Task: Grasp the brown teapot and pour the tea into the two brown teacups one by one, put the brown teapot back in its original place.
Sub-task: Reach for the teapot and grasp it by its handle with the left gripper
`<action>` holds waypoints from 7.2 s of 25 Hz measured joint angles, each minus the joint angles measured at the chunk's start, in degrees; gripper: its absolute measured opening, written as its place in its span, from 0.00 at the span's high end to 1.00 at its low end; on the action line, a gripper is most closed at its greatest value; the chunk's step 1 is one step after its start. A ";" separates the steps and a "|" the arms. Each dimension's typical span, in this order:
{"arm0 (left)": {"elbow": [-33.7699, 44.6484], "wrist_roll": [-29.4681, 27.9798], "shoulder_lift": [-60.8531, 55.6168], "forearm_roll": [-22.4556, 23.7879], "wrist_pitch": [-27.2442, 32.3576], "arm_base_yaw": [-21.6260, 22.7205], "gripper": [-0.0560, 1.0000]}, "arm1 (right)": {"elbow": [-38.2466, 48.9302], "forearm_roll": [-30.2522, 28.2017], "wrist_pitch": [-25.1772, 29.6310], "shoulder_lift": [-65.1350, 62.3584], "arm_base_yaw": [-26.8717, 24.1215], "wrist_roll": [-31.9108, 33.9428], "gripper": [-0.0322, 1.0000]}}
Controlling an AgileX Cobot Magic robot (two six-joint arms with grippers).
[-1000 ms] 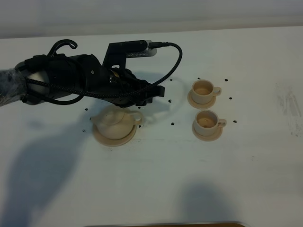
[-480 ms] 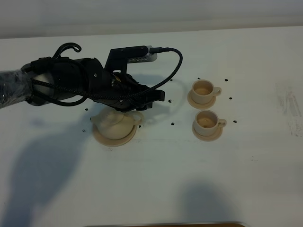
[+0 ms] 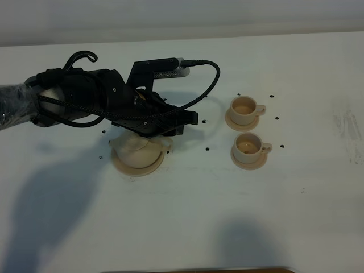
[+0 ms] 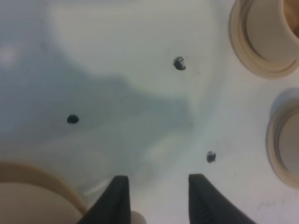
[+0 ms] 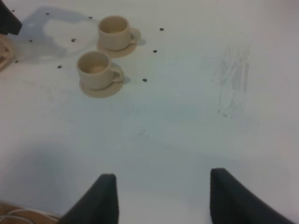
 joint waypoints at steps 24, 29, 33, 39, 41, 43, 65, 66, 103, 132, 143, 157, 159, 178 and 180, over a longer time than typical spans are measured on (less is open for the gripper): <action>0.00 1.11 -1.62 0.20 3.03 0.00 0.67 | 0.00 0.00 0.00 0.00 0.00 0.00 0.53; 0.00 1.16 -1.62 -0.26 4.31 0.00 0.67 | 0.00 0.00 0.00 0.00 0.00 0.00 0.53; 0.00 2.47 -1.62 -1.37 5.70 0.00 0.67 | 0.00 0.00 0.00 0.00 0.00 0.00 0.53; 0.00 3.04 -1.64 -2.20 8.29 0.00 0.67 | 0.00 0.00 0.00 0.00 0.00 0.00 0.53; 0.00 3.47 -1.64 -2.25 8.97 0.00 0.67 | 0.00 0.00 0.00 0.00 0.00 0.00 0.53; 0.00 3.95 -1.75 -2.25 9.09 0.00 0.67 | 0.00 0.00 0.01 0.00 0.00 0.00 0.53; 0.00 4.93 -2.73 -2.65 6.69 -1.84 0.67 | 0.00 0.00 0.01 0.00 0.00 0.00 0.54; 0.00 5.19 -2.73 -2.65 6.69 -1.98 0.67 | 0.00 0.00 0.01 0.00 0.00 0.00 0.54; 0.00 7.13 -2.27 1.87 15.16 -2.30 0.67 | 0.00 0.00 0.01 0.00 0.00 0.02 0.54; 0.00 7.15 -3.87 9.21 22.58 -0.44 0.67 | 0.00 0.00 0.01 0.00 0.00 0.02 0.54; 0.00 7.09 -4.05 9.25 24.20 1.30 0.67 | 0.00 0.00 0.01 0.00 0.00 0.02 0.54; 0.00 7.19 -6.94 8.71 22.65 0.59 0.67 | 0.00 0.00 0.01 0.00 0.00 0.02 0.54; 0.00 7.56 -6.94 7.96 22.78 -0.09 0.67 | 0.00 0.00 0.01 0.00 0.00 0.02 0.54; 0.00 7.74 -6.94 12.14 30.03 -0.74 0.67 | 0.00 0.00 0.01 0.00 0.00 0.02 0.54; 0.00 7.63 -6.94 12.27 29.98 -0.37 0.67 | 0.00 0.00 0.01 0.00 0.00 0.02 0.54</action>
